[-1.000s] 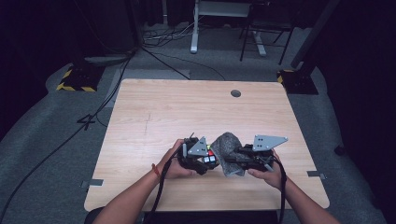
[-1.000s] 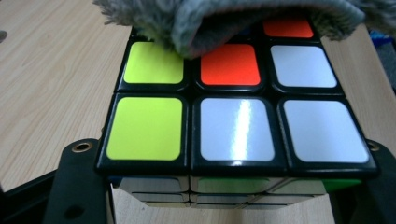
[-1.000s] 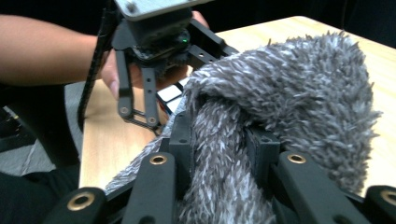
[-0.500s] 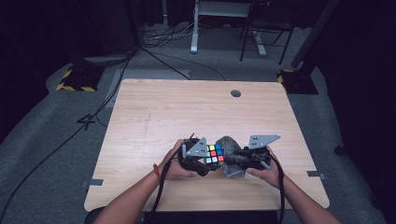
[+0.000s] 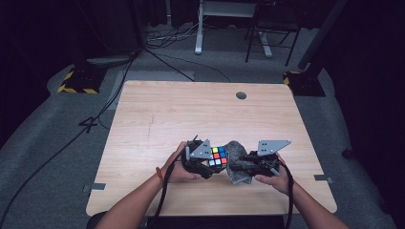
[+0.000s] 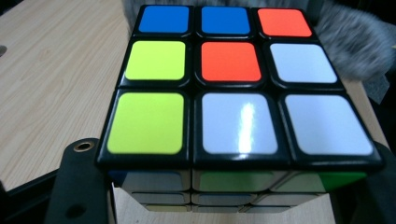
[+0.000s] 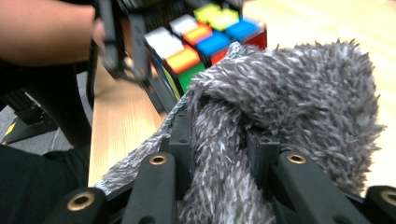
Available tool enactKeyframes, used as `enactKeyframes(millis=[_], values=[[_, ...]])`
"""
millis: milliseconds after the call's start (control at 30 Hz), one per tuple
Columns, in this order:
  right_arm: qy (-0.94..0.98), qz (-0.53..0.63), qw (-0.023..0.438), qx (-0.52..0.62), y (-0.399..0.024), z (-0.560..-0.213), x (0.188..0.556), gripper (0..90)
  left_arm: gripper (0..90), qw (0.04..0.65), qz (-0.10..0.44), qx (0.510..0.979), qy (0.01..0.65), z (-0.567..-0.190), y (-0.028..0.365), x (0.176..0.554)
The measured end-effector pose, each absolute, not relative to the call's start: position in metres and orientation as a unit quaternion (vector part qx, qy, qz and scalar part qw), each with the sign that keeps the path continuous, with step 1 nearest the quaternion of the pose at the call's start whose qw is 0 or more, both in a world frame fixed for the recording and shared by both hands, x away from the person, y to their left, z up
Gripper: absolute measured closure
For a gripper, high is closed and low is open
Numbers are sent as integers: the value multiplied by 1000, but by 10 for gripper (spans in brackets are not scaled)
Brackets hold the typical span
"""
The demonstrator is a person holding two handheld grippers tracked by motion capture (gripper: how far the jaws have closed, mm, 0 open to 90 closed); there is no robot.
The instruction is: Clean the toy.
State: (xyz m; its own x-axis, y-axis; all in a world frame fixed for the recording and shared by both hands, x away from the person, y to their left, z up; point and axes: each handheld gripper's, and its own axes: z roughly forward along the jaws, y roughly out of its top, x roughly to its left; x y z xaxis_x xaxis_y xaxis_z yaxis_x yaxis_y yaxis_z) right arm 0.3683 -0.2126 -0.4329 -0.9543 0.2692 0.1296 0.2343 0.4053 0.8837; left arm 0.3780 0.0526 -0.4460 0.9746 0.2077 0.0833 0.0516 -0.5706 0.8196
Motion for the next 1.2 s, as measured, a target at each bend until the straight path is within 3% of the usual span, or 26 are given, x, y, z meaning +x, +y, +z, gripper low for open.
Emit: enactKeyframes(millis=[233,600,1200], values=[[819,548,40,165,-216,-425,371,691,334,455,81,884,70,-447,47,374],[822,548,20,154,-218,-432,374,691,323,458,36,886,69,-451,45,376],[834,525,21,170,-215,-435,374,700,336,455,61,886,63,-445,45,373]])
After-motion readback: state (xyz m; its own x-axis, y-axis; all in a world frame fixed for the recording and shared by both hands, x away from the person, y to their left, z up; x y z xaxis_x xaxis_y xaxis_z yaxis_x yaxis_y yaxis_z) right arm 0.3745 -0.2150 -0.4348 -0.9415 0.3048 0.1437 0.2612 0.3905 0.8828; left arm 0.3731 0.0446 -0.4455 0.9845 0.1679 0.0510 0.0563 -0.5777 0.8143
